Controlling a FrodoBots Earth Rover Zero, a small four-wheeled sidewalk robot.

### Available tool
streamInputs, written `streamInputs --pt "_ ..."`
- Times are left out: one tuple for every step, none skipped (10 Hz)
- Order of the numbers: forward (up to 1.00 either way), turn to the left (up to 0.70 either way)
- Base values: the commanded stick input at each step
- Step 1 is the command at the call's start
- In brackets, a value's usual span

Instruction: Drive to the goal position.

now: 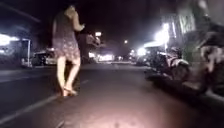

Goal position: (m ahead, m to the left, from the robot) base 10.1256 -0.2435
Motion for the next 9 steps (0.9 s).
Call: streamInputs --pt "1.00 -0.29" --pt "1.00 -0.08" --pt "1.00 0.00" --pt "1.00 0.00" --pt "1.00 0.00" --pt "1.00 0.00" --pt "1.00 0.00" --pt "1.00 0.00" --pt "1.00 0.00"
